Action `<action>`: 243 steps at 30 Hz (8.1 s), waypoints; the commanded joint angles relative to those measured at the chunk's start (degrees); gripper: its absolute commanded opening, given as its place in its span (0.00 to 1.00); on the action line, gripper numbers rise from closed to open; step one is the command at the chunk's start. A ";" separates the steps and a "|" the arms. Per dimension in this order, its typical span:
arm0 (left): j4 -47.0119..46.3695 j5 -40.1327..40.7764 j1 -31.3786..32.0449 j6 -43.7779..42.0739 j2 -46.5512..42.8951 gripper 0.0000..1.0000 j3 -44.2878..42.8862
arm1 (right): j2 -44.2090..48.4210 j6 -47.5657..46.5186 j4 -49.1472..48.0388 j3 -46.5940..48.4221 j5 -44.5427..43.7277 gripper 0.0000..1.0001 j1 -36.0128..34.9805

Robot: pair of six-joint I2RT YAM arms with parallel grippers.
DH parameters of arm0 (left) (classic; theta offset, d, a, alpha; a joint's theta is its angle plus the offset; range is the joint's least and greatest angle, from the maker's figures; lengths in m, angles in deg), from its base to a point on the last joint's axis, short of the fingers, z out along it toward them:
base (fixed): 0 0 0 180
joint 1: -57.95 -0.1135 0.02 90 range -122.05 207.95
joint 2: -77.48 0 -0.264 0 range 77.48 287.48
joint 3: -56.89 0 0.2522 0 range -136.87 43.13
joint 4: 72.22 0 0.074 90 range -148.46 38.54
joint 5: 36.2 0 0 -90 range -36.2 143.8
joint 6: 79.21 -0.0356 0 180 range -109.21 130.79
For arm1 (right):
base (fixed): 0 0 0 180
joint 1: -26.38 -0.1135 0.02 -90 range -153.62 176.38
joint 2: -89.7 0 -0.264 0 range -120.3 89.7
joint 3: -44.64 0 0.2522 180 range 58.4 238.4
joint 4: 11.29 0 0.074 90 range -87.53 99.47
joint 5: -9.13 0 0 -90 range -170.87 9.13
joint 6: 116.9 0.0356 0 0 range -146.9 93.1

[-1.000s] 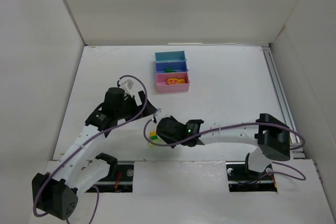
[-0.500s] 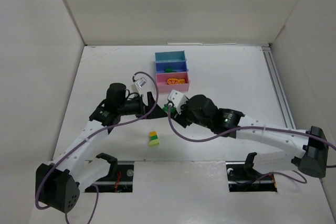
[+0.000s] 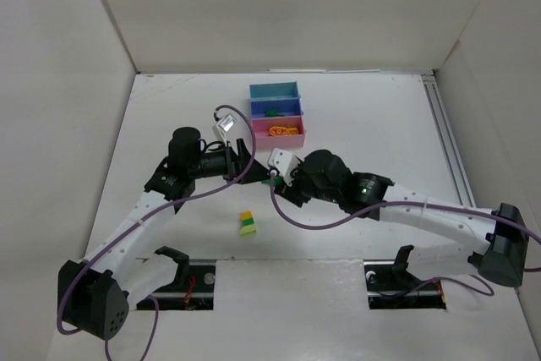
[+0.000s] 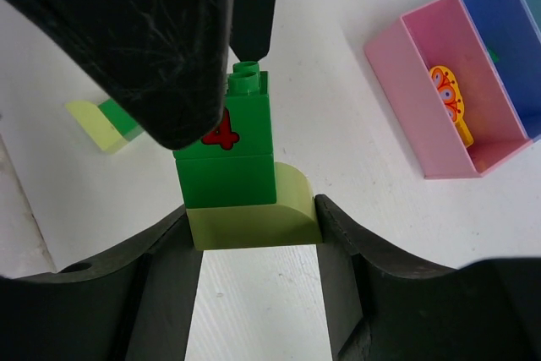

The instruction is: Sort the legos into containers by color

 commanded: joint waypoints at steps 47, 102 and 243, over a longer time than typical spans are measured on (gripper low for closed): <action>10.35 11.73 -1.83 -5.96 0.62 0.09 -9.71 | 4.32 3.49 -3.46 -1.81 0.62 0.23 9.42; 13.79 42.78 -1.83 -4.19 15.82 0.10 -19.12 | -68.90 27.14 -0.39 74.40 -12.49 0.75 29.29; 26.09 51.73 -6.66 -3.93 15.28 0.01 -29.49 | -20.28 11.75 -1.98 20.86 -8.25 0.00 20.50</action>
